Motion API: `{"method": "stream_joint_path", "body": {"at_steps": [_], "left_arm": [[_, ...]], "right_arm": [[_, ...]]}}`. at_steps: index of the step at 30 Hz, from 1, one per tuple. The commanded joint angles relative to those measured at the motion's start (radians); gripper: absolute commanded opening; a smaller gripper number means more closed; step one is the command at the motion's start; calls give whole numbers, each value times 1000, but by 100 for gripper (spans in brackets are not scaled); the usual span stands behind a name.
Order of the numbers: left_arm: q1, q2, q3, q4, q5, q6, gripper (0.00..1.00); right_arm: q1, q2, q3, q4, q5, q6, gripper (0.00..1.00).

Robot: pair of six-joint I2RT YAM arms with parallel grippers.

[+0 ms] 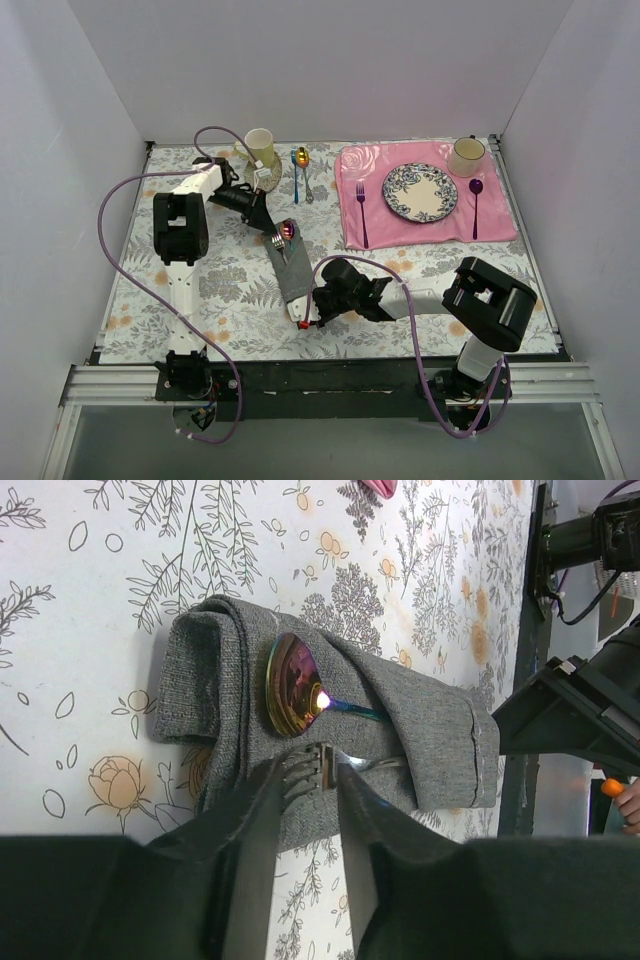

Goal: Fold the napkin into a case and place the utensils inside
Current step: Insert the fork into the folded napkin, then reset both arms

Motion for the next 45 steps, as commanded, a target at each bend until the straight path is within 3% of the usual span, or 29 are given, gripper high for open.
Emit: {"method": "stream_joint_path", "body": {"at_steps": [1,13,15,18,19,21,22,26,33,35,37,38,43,45], "left_arm": [[-3,-123,17,-40,-19,20,32],[-5,-238,-13,79,-70,-39,46],[-5,-270,-57,139,-84,-67,56],[-5,-362,-143,258,-114,-128,63],[-5,-416,-174,298,-131,-150,76],[-3,-480,-229,427,-151,-208,84],[-5,-511,-289,472,-162,-233,98],[4,-655,-372,692,-229,-400,98],[28,-789,-389,808,-395,-679,98],[31,-809,-360,770,-454,-736,98],[44,-823,-331,724,-533,-768,98],[50,-818,-311,655,-521,-774,98],[214,-752,-188,477,-355,-894,98],[233,-744,-173,417,-332,-899,98]], "right_arm": [[1,6,15,-68,0,-7,30],[1,8,42,-163,-84,-10,33],[2,6,46,-177,-104,-8,35],[2,3,46,-199,-130,-7,41],[1,-1,46,-205,-135,-7,43],[2,-7,49,-222,-158,-7,48],[2,-10,49,-229,-163,-7,49],[2,-40,57,-286,-204,4,52],[-1,-219,55,-318,-180,134,63],[-7,-269,61,-352,-158,198,72],[-24,-352,61,-361,-102,243,92],[-33,-380,63,-366,-80,275,95],[-167,-494,155,-471,21,461,99],[-227,-510,189,-531,49,516,99]]}}
